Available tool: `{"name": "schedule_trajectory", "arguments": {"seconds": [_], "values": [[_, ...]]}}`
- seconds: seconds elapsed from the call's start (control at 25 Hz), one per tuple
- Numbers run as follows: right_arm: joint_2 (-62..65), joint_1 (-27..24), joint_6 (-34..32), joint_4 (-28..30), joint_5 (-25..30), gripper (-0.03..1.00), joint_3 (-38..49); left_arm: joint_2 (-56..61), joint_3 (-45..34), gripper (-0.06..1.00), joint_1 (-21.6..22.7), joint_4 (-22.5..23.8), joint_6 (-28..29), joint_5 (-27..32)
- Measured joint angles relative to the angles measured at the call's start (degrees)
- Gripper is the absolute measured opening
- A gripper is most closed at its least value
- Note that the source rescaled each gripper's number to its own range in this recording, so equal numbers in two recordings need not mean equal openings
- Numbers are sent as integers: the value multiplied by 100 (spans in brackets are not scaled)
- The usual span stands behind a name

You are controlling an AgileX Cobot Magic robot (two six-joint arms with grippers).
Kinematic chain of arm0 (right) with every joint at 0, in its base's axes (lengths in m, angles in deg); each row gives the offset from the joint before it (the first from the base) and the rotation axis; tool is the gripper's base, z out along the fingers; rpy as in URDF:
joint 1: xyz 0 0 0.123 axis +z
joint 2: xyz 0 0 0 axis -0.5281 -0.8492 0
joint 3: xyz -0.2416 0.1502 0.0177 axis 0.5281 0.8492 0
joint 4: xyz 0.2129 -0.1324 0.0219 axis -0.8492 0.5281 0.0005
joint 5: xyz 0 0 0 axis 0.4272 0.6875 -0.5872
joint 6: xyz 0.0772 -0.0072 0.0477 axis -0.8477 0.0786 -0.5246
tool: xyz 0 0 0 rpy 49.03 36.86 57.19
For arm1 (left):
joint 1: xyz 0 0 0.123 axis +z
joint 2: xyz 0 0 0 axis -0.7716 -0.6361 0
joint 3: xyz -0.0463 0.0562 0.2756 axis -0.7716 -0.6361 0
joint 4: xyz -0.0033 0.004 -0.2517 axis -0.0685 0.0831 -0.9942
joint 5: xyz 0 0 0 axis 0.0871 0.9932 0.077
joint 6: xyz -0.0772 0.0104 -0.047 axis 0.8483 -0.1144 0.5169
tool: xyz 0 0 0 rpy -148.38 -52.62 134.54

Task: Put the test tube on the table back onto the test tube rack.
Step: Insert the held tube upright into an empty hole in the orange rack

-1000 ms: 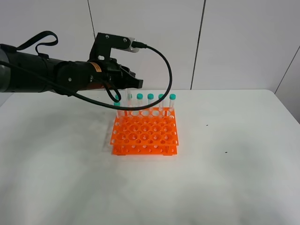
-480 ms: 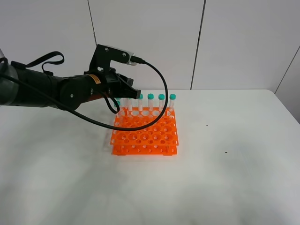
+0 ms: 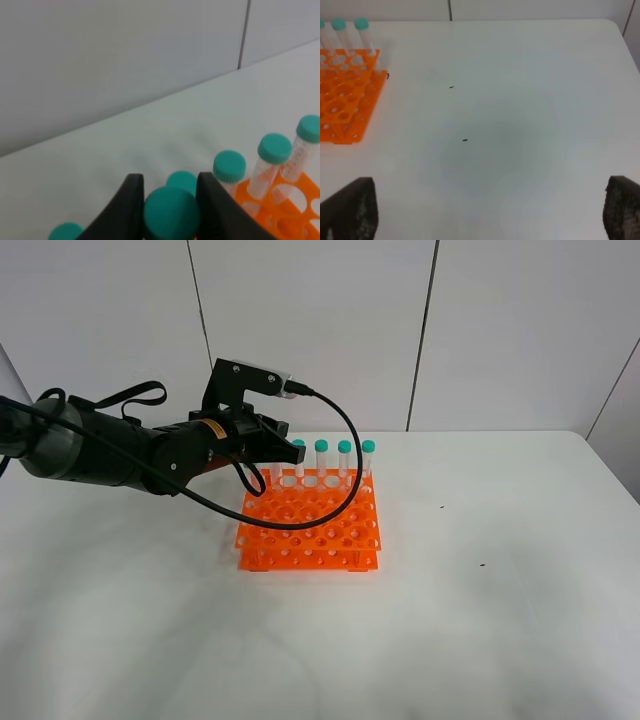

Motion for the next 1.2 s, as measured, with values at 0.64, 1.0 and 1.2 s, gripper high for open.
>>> {"name": "schedule_trajectory", "arguments": {"seconds": [0.64, 1.0, 1.2], "values": [[0, 0, 0, 0, 0, 100, 0, -211, 0, 0, 0, 0, 27, -4], [0, 0, 0, 0, 0, 100, 0, -562, 0, 0, 0, 0, 37, -87], [0, 0, -14, 0, 0, 100, 0, -672, 0, 0, 0, 0, 43, -203]]}}
